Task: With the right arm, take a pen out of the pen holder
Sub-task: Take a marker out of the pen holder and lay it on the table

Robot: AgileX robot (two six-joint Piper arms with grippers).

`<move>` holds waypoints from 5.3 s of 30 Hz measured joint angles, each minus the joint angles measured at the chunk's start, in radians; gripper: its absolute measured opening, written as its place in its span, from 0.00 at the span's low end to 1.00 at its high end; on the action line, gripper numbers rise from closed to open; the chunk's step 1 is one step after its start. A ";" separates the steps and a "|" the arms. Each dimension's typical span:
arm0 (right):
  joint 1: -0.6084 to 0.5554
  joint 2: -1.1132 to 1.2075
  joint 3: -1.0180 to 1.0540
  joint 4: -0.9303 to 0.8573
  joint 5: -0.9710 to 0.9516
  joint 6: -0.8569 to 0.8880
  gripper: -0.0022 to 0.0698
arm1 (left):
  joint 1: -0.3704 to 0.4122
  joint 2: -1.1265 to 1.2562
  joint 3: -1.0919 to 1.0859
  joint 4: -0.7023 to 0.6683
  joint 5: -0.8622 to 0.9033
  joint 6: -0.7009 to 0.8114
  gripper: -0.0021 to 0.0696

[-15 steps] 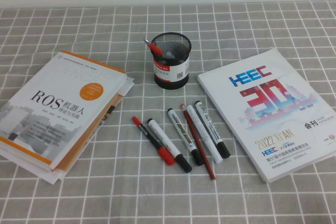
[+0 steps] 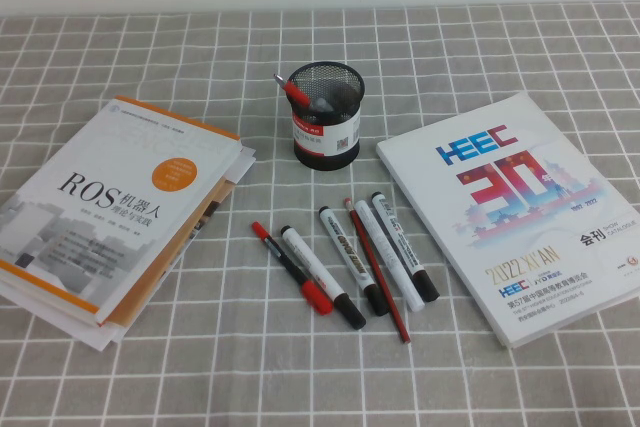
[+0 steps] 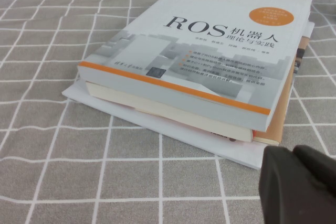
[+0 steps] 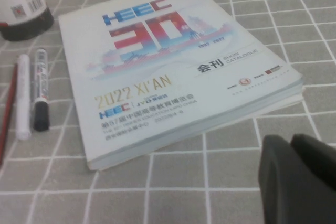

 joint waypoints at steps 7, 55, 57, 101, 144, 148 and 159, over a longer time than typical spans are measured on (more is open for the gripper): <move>0.000 0.000 0.000 0.254 -0.141 0.000 0.01 | 0.000 0.000 0.000 0.000 0.000 0.000 0.02; 0.157 1.221 -0.873 0.608 0.102 -0.644 0.01 | 0.000 0.000 0.000 0.000 0.000 0.000 0.02; 0.225 1.298 -0.919 0.613 0.056 -0.696 0.01 | 0.000 0.000 0.000 0.000 0.000 0.000 0.02; 0.459 1.810 -1.167 1.407 0.110 -1.836 0.50 | 0.000 0.000 0.000 0.000 0.000 0.000 0.02; 0.391 1.908 -1.088 -0.991 -1.181 0.360 0.57 | 0.000 0.000 0.000 0.000 0.000 0.000 0.02; 0.391 1.961 -1.145 -0.995 -1.176 0.362 0.59 | 0.000 0.000 0.000 0.000 0.000 0.000 0.02; 0.391 2.080 -1.305 -0.997 -1.093 0.364 0.60 | 0.000 0.000 0.000 0.000 0.000 0.000 0.02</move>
